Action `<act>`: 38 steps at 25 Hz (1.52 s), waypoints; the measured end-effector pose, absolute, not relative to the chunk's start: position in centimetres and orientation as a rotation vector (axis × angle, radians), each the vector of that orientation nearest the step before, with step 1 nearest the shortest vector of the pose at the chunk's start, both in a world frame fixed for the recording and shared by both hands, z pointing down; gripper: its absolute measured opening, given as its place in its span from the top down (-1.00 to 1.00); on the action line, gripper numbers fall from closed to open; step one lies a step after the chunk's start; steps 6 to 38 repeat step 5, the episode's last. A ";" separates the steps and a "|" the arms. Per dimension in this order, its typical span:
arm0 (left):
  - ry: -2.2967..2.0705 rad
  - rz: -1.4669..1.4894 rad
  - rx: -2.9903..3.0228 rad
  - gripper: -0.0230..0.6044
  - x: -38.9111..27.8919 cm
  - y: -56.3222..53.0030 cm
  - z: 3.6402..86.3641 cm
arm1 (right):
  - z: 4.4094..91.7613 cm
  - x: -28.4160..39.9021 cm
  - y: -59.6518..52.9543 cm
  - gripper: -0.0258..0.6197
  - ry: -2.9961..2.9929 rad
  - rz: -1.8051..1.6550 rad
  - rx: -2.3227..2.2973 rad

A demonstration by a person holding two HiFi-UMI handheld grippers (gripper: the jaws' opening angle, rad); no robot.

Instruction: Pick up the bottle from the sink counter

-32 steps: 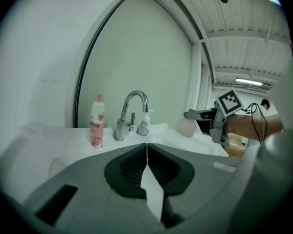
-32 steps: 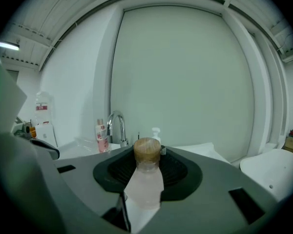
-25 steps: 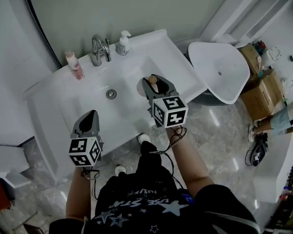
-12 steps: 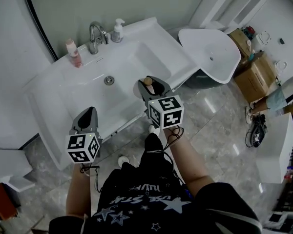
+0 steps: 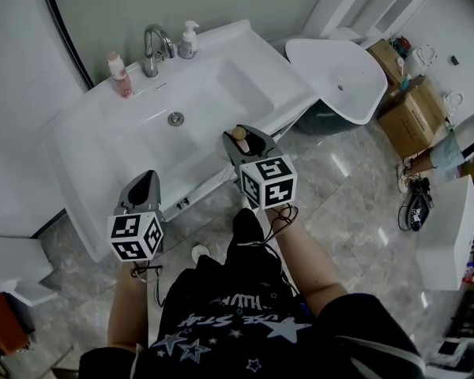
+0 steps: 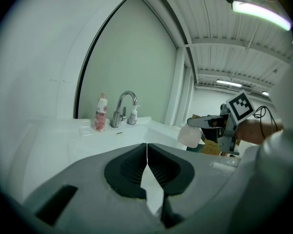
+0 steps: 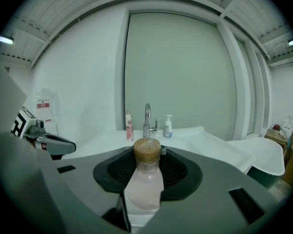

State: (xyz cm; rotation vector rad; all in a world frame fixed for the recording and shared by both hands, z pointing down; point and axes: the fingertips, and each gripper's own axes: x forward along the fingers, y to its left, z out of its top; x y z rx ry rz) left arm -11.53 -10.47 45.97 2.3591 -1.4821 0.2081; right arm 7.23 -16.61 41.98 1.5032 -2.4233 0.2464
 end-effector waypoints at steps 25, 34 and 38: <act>-1.481 0.203 2.367 0.86 -11.1 -9.7 45.3 | 41.7 7.7 -15.7 0.49 -2.424 0.249 1.512; -1.481 0.203 2.367 0.86 -11.1 -9.7 45.3 | 41.7 7.7 -15.7 0.49 -2.424 0.249 1.512; -1.481 0.203 2.367 0.86 -11.1 -9.7 45.3 | 41.7 7.7 -15.7 0.49 -2.424 0.249 1.512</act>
